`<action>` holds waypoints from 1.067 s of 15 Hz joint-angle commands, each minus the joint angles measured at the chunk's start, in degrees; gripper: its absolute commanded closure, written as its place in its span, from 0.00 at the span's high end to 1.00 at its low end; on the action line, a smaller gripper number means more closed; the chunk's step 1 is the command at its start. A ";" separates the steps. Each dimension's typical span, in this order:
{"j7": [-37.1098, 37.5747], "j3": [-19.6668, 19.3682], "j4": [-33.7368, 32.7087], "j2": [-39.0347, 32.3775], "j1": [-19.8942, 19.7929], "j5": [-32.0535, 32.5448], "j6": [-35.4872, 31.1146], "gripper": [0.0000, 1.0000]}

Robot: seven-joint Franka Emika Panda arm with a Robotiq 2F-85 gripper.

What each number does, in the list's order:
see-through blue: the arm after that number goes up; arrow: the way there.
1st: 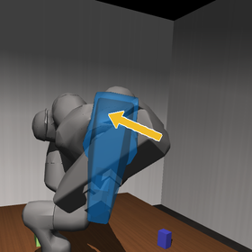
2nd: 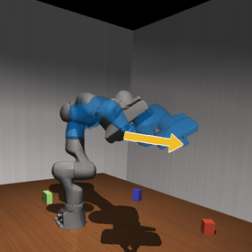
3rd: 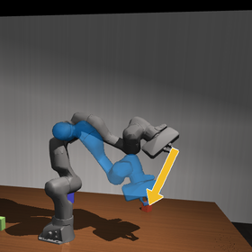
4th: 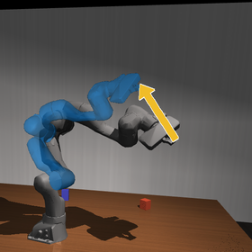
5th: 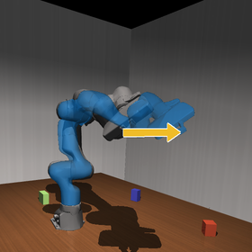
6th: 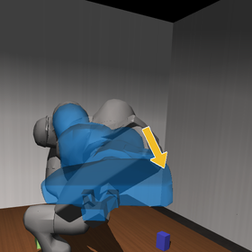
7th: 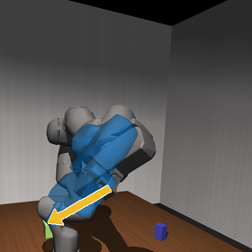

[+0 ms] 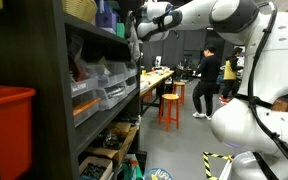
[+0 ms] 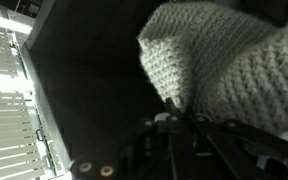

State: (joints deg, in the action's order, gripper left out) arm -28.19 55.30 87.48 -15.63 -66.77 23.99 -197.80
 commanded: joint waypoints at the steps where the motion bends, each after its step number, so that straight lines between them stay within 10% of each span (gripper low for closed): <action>1: -3.47 -5.96 -0.39 1.14 6.00 -3.35 -0.14 0.01; 5: -6.90 -13.13 -1.44 1.41 13.70 -7.18 1.31 0.01; 11: 1.42 -41.93 -8.98 -0.20 38.45 -1.38 5.23 0.01; 16: -1.32 -51.79 -14.50 -3.89 48.05 -4.84 12.13 0.01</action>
State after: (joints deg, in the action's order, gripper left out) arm -29.65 9.11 77.96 -16.63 -23.93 19.00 -189.16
